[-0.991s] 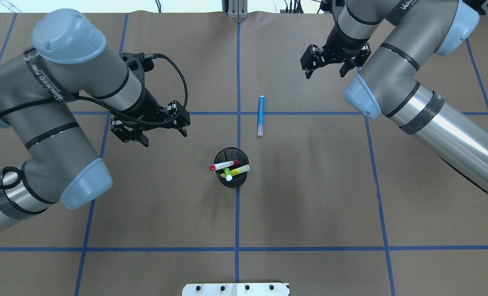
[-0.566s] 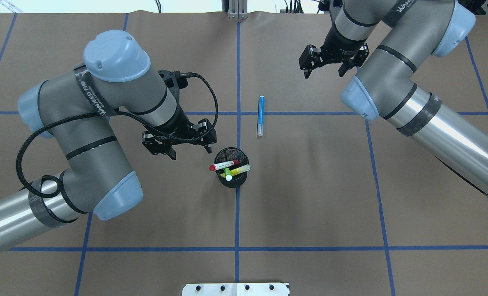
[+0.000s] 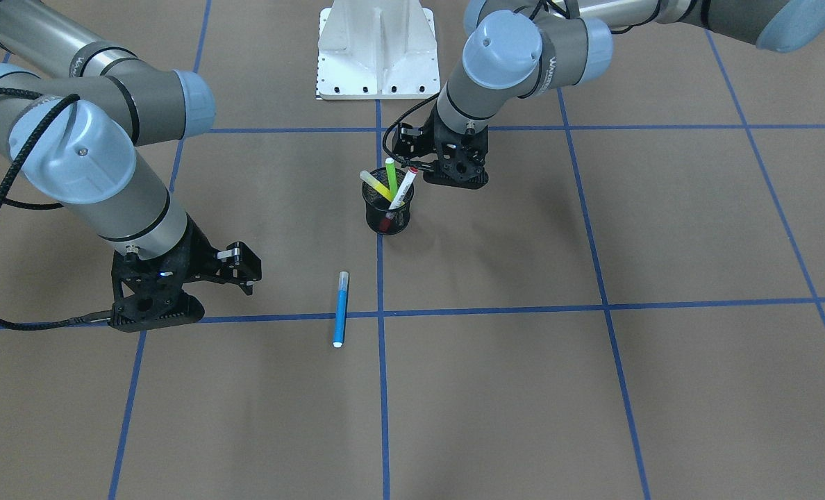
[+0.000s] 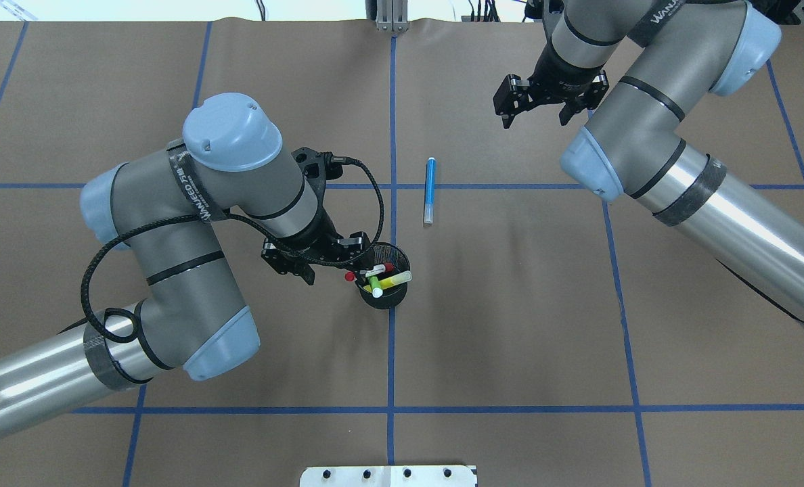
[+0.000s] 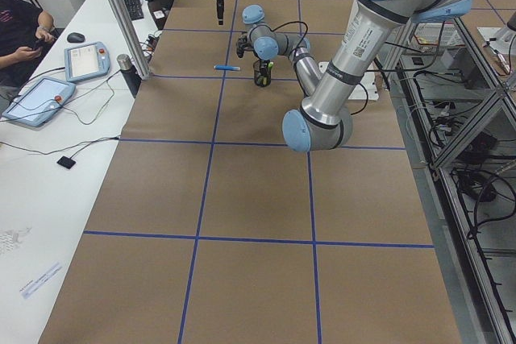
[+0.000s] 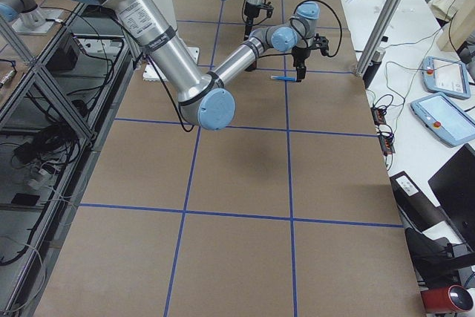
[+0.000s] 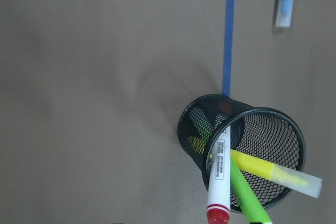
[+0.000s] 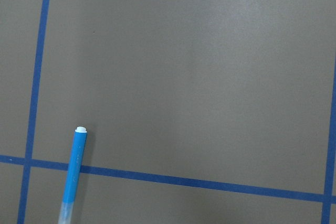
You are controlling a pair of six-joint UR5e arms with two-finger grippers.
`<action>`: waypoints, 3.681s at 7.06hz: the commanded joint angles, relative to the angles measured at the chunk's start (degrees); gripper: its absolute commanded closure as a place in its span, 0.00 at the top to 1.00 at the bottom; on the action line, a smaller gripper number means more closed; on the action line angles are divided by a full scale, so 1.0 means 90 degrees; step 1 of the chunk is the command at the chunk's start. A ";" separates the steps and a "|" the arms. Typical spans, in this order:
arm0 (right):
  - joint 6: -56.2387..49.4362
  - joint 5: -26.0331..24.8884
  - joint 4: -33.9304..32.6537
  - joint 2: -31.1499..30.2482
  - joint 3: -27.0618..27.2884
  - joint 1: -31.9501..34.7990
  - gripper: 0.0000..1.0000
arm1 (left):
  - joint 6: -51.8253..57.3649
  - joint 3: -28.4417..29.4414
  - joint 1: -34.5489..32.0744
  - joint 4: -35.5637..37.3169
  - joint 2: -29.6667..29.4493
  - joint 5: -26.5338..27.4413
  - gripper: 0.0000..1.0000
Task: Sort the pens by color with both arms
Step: 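Move the left gripper to the cup while the right gripper withdraws, then lower the left gripper into the cup toward the yellow highlighter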
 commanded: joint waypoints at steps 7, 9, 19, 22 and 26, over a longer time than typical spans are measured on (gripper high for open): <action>0.0468 -0.0257 0.0000 -0.0021 0.0145 -0.0196 1.00 | 0.1602 0.0153 -0.0200 0.0013 -0.0194 0.0165 0.73; 0.0469 -0.0258 -0.0010 -0.0089 0.0223 -0.0187 1.00 | 0.1593 0.0134 -0.0103 0.0013 -0.0233 0.0175 0.72; 0.0469 -0.0268 -0.0010 -0.0109 0.0204 -0.0187 1.00 | 0.1563 0.0163 0.0220 0.0052 -0.0223 0.0448 0.37; 0.0469 -0.0268 -0.0010 -0.0109 0.0204 -0.0187 1.00 | 0.1544 0.0183 0.0220 0.0052 -0.0253 0.0458 0.34; 0.0469 -0.0277 -0.0010 -0.0109 0.0214 -0.0187 1.00 | 0.1544 0.0192 0.0220 0.0052 -0.0272 0.0526 0.21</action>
